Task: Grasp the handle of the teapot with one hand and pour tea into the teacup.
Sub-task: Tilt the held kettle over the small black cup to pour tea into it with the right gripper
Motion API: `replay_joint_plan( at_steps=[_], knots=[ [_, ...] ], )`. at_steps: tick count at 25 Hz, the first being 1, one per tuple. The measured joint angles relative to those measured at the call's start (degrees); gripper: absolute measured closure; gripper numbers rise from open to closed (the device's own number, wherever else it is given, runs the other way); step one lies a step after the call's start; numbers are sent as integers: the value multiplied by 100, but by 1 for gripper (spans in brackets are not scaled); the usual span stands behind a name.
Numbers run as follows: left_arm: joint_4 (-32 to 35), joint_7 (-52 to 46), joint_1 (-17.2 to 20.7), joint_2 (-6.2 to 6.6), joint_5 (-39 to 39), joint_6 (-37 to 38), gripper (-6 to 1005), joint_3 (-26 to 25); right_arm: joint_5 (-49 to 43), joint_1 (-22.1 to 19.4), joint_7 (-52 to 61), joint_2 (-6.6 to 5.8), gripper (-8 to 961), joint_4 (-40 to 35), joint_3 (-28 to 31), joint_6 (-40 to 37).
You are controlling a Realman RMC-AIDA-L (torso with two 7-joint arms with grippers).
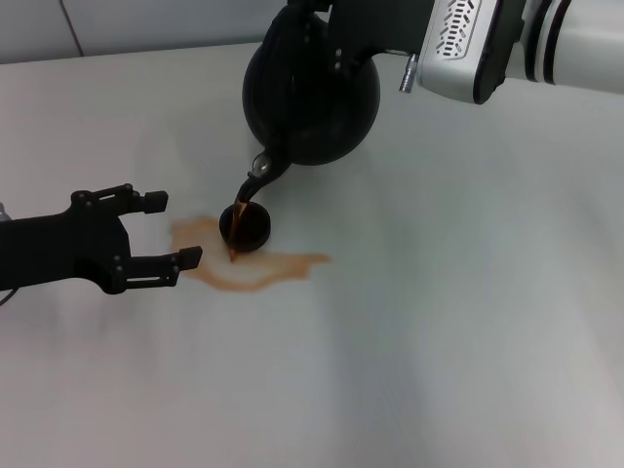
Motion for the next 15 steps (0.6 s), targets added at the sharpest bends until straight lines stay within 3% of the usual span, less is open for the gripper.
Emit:
replay_joint_plan(
  at_steps=[8, 15],
  knots=[
    [6, 0, 6, -7, 0, -7, 140, 0, 202, -69, 280, 9, 867, 87, 31, 134],
    [22, 0, -26, -9, 0, -7, 140, 0, 1200, -346, 517, 3, 868, 219, 74, 109]
  ],
)
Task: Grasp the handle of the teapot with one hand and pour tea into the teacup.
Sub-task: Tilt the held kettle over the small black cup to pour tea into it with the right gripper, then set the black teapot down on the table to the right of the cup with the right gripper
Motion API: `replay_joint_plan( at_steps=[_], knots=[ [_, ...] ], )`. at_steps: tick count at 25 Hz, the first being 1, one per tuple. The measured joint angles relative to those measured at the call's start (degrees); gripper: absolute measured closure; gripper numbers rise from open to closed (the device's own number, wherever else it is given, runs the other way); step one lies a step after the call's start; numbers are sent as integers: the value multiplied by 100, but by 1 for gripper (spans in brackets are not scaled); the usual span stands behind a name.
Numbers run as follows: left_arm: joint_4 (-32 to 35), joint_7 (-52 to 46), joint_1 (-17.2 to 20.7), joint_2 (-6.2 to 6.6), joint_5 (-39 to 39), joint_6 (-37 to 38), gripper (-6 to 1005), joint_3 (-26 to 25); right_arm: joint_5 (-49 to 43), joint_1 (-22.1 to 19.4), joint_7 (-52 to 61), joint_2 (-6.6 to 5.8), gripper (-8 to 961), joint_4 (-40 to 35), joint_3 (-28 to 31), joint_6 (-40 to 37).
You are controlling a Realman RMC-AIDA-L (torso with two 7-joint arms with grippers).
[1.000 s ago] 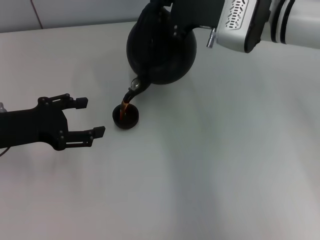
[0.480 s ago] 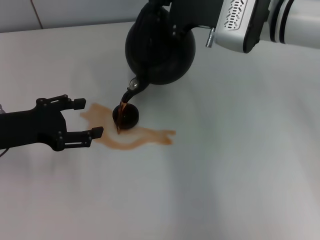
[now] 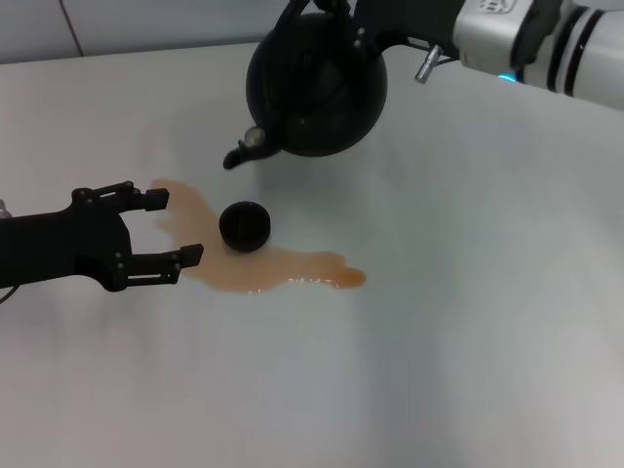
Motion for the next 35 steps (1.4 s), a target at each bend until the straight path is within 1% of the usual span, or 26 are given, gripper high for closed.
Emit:
replay_joint_plan(
  at_steps=[1, 5, 9, 10, 16, 20, 25, 30, 35],
  knots=[
    [0, 0, 0, 0, 0, 0, 140, 0, 0, 0, 0, 0, 868, 0, 0, 0],
    [20, 0, -12, -34, -5, 1, 140, 0, 677, -229, 3, 0, 868, 174, 2, 7],
    [28, 0, -12, -42, -19, 1, 140, 0, 1021, -354, 4, -4, 867, 318, 0, 9],
    [31, 0, -12, -44, -20, 1, 140, 0, 1156, -443, 53, -5, 867, 385, -3, 9],
    [55, 0, -12, -53, -32, 1, 140, 0, 1203, -664, 364, 4, 867, 480, 21, 33],
    [56, 4, -18, -55, -40, 1, 140, 0, 1206, -798, 428, -10, 867, 681, 168, 46],
    [56, 91, -20, -72, -50, 1, 140, 0, 1209, -894, 430, -17, 868, 845, 312, 183],
    [56, 93, -27, -73, -52, 3, 140, 0, 1182, -927, 431, -22, 868, 889, 318, 304],
    [62, 96, -38, -82, -53, 0, 140, 0, 1169, -929, 432, -22, 846, 908, 318, 308]
  ],
)
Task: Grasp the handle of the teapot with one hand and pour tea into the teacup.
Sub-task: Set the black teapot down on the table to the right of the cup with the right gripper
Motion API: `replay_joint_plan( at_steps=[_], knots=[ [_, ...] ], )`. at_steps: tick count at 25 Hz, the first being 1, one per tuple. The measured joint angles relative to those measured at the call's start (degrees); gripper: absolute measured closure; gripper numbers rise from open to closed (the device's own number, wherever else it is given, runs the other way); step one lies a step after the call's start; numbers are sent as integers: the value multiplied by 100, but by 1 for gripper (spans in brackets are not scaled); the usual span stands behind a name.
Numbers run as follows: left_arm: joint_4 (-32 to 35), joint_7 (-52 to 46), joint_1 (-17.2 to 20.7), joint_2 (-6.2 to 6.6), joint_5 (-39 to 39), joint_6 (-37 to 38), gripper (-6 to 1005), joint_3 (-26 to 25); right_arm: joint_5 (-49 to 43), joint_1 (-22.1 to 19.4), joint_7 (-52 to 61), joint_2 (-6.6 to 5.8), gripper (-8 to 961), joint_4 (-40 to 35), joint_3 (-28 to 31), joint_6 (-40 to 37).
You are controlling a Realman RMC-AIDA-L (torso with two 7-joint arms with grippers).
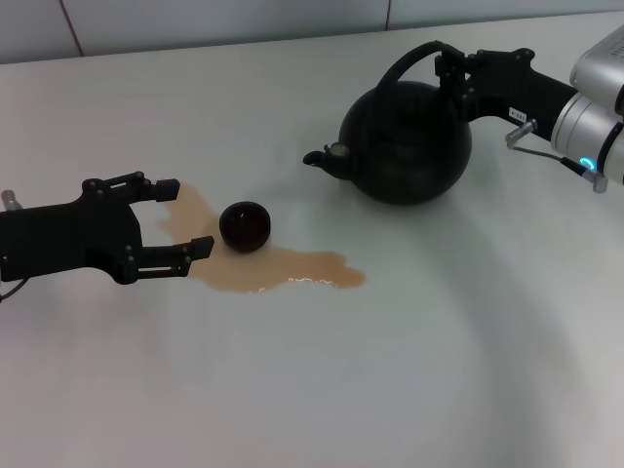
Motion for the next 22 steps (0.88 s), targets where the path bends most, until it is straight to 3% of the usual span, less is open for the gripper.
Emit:
replay_joint_plan(
  at_steps=[8, 19, 22],
  knots=[
    [3, 1, 0, 2, 0, 30, 140, -1, -12, -14, -26, -6, 812, 5, 0, -21],
    [36, 1, 0, 3, 1, 35, 140, 0, -5, -96, -28, -8, 605, -115, 0, -58],
    [79, 1, 0, 3, 1, 32, 140, 0, -16, -120, -14, -6, 457, -154, -1, -63]
  ],
)
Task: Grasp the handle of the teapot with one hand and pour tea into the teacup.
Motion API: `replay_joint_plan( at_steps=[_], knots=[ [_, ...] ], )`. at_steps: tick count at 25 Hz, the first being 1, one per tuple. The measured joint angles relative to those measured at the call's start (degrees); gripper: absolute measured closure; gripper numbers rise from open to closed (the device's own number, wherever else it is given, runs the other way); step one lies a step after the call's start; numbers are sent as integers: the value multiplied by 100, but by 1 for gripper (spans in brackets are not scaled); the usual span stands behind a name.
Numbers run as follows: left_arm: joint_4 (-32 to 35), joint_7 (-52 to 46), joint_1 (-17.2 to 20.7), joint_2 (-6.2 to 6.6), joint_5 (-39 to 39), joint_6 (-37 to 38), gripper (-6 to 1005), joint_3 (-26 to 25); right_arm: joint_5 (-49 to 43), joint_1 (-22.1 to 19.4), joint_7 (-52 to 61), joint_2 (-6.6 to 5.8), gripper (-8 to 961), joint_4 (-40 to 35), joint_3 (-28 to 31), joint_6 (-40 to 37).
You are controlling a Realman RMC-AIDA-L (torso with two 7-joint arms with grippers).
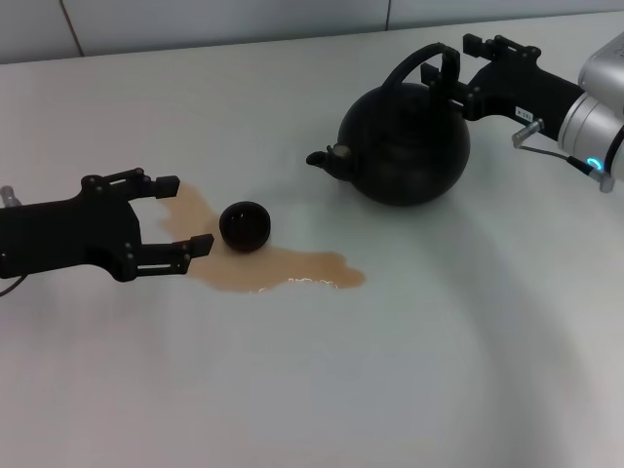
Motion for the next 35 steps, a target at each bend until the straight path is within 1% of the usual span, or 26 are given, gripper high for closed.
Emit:
replay_joint_plan(
  at_steps=[2, 6, 8, 9, 13, 17, 18, 19, 21, 22, 23, 24, 25, 27, 28, 29, 32, 33, 35],
  knots=[
    [4, 0, 0, 0, 0, -4, 140, 0, -1, -30, 5, 3, 359, -33, 0, -18],
    [6, 0, 0, 0, 0, -16, 140, 1, 0, -155, -8, 14, 273, -180, 0, -133],
    [9, 0, 0, 0, 1, -19, 140, 0, 25, -389, -38, 28, 230, -427, 9, -395],
    [9, 0, 0, 0, 1, -19, 140, 0, 25, -389, -38, 28, 230, -427, 9, -395],
    [12, 0, -10, -2, -8, -22, 140, 1, 48, -652, -41, 32, 231, -589, 260, -943],
    [11, 0, -14, -6, -11, -23, 140, 1, 50, -790, -18, 33, 232, -590, 401, -1233],
    [12, -2, -16, -13, -119, 0, 140, 0, 50, -895, -1, 24, 232, -602, 488, -1542],
    [12, -2, -16, -13, -119, 0, 140, 0, 50, -895, -1, 24, 232, -602, 488, -1542],
    [16, -9, -9, -10, -234, 44, 140, 0, -25, -992, 18, -8, 232, -616, 659, -2154],
    [34, -10, 0, -9, -272, 62, 140, 0, -118, -1018, 24, -27, 232, -621, 739, -2486],
    [70, -13, 18, -6, -312, 90, 140, 0, -548, -1054, 102, -103, 232, -661, 981, -3359],
    [70, -13, 18, -6, -312, 90, 140, 0, -548, -1054, 102, -103, 233, -661, 981, -3359],
    [85, -15, 27, -5, -325, 103, 140, 0, -862, -1043, 237, -156, 233, -704, 1141, -3783],
    [94, -16, 31, -5, -354, 128, 140, 1, -1457, -982, 640, -222, 233, -814, 1406, -4389],
    [95, -16, 33, -5, -371, 152, 140, 0, -2103, -887, 1146, -267, 233, -992, 1604, -4737],
    [96, -15, 33, -5, -395, 192, 140, -4, -2103, -887, 1146, -267, 233, -992, 1604, -4737],
    [101, -14, 38, -7, -453, 312, 140, -8, -2800, -809, 1585, -283, 234, -1253, 1665, -4921],
    [117, -13, 56, -2, -512, 412, 140, -10, -3138, -805, 1701, -255, 234, -1484, 1672, -5004],
    [127, -13, 69, 3, -552, 484, 140, -12, -3227, -814, 1716, -235, 234, -1580, 1672, -5060]
  ],
)
